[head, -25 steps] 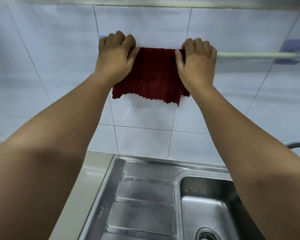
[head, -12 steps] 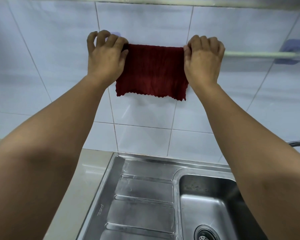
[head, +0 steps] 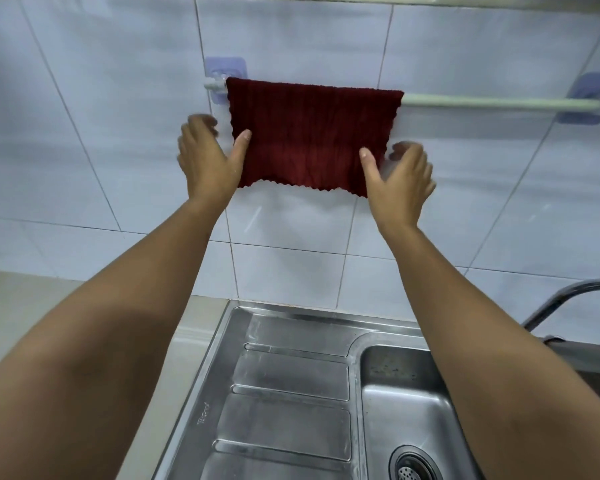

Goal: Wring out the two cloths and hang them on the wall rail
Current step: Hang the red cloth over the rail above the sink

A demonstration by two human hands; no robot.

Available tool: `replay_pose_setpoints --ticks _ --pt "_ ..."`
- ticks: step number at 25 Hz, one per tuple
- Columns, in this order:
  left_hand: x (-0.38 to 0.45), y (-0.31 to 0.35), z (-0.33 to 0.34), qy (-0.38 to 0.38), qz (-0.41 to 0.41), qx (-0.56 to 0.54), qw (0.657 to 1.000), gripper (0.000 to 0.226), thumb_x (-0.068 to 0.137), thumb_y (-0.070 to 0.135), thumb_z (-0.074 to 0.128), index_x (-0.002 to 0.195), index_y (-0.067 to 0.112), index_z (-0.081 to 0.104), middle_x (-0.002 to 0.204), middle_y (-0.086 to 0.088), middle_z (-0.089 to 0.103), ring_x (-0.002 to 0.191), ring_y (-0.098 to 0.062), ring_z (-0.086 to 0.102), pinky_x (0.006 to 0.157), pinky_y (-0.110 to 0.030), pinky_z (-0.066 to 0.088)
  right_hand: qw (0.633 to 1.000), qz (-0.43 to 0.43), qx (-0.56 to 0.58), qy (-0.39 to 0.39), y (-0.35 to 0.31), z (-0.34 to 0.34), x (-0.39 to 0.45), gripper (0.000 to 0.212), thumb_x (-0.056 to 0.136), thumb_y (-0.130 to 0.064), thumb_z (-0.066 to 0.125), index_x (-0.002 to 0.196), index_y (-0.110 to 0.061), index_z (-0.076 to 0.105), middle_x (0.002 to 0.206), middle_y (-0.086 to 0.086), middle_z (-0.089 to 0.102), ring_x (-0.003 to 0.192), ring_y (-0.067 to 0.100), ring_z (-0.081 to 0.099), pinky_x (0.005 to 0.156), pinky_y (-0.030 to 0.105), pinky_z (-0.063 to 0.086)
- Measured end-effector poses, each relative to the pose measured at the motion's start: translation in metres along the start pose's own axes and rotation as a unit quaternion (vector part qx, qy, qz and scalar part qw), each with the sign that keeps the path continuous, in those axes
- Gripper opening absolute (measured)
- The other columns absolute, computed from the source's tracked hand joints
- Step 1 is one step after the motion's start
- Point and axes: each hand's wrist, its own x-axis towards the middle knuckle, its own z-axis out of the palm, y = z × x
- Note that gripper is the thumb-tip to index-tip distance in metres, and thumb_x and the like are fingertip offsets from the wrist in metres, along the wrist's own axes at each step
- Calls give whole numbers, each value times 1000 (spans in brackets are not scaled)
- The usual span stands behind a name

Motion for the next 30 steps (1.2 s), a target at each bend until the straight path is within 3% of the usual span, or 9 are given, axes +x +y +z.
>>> replay_pose_setpoints --ticks 3,5,8,10,13,15,18,23,30 --pt "0 -7 8 -129 -135 -169 968 67 75 67 62 116 15 50 112 -3 60 106 -19 60 94 -36 50 994 66 28 -79 8 7 -1 55 86 -62 52 112 -14 55 120 5 56 118 24 47 98 42 31" --pt "2 -9 11 -163 -157 -211 951 49 80 55 67 105 15 56 104 -1 62 97 -15 61 82 -24 50 987 101 76 -99 9 10 5 39 85 -58 54 99 -21 59 116 2 57 115 22 50 98 43 32" --pt "-2 -10 8 -166 -165 -265 935 26 87 35 68 79 19 50 80 3 57 73 -9 56 64 -15 46 969 134 171 -115 10 7 8 26 80 -51 60 71 -31 45 88 -7 57 83 13 56 90 45 41" --pt "-5 -16 3 -167 -162 -285 930 26 88 29 67 74 19 49 75 0 59 69 -12 57 66 -19 49 951 144 233 -143 12 1 3 30 81 -44 63 70 -31 38 72 -10 50 66 10 49 78 38 44" --pt "-10 -26 -5 -157 -145 -287 934 26 89 24 67 69 16 52 72 -4 62 71 -17 62 81 -34 56 941 152 261 -151 17 -7 -6 25 85 -32 67 86 -24 44 78 -3 53 71 10 52 73 26 44" --pt "-11 -31 -11 -152 -126 -270 942 22 90 21 65 71 15 56 73 -3 65 70 -16 65 85 -39 58 945 151 243 -159 19 -10 -8 22 86 -31 67 96 -21 50 85 -1 60 81 13 60 77 26 48" --pt "-11 -35 -17 -147 -101 -219 959 18 91 23 64 78 12 62 74 -4 69 65 -18 67 84 -43 58 958 128 191 -170 20 -14 -9 11 87 -29 64 91 -20 61 88 -1 70 88 16 67 82 30 51" --pt "-15 -35 -21 -145 -99 -189 966 15 89 23 65 89 8 64 74 -1 69 65 -18 68 85 -41 58 965 128 150 -174 18 -21 -13 9 91 -26 59 88 -18 61 86 -1 72 79 16 71 74 24 48" --pt "-18 -37 -26 -128 -120 -212 961 12 87 19 69 82 15 58 80 -6 67 68 -12 65 80 -34 58 966 139 146 -164 17 -20 -21 15 94 -27 55 91 -13 57 83 1 70 66 14 65 63 23 45"
